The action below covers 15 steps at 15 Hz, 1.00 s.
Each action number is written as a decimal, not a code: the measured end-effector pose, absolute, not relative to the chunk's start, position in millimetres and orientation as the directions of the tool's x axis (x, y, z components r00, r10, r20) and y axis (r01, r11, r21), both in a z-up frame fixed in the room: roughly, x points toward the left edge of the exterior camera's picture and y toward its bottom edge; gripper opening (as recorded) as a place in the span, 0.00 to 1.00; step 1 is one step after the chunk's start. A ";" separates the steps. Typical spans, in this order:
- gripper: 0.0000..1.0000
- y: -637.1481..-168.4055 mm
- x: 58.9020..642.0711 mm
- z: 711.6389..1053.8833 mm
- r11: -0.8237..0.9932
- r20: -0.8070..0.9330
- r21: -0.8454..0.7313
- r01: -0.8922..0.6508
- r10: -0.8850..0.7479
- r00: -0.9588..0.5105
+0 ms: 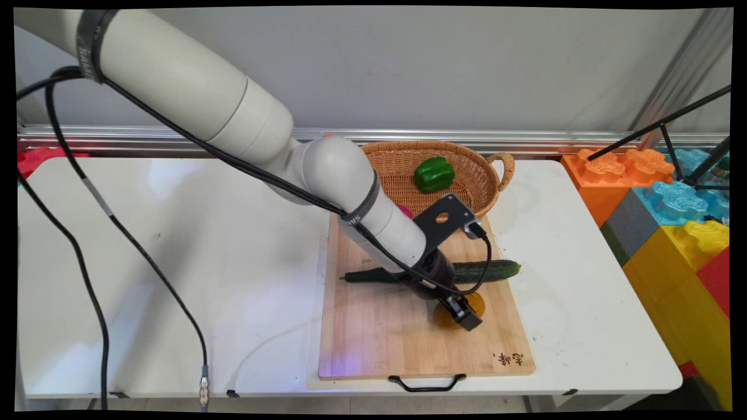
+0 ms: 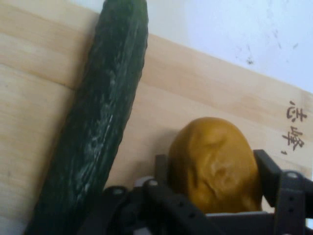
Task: Pick up the potato from the cutting board, then place the picked object in the vegetable basket
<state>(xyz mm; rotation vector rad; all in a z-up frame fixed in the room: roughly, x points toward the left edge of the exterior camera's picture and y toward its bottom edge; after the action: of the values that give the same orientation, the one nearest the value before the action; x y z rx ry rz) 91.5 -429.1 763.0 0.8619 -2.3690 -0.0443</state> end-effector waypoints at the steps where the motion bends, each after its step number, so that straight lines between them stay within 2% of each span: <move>1: 0.00 -429.5 90.2 763.0 0.785 0.535 0.232 -0.575 -0.596 -0.598; 7: 0.00 -425.3 88.2 786.8 0.776 0.534 0.239 -0.584 -0.607 -0.588; 15: 0.00 -450.3 87.3 874.4 0.790 0.622 0.074 -0.609 -0.514 -0.591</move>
<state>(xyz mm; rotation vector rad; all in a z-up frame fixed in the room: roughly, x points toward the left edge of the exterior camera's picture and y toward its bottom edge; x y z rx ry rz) 87.3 -450.3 874.4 0.8278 -2.3317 0.1923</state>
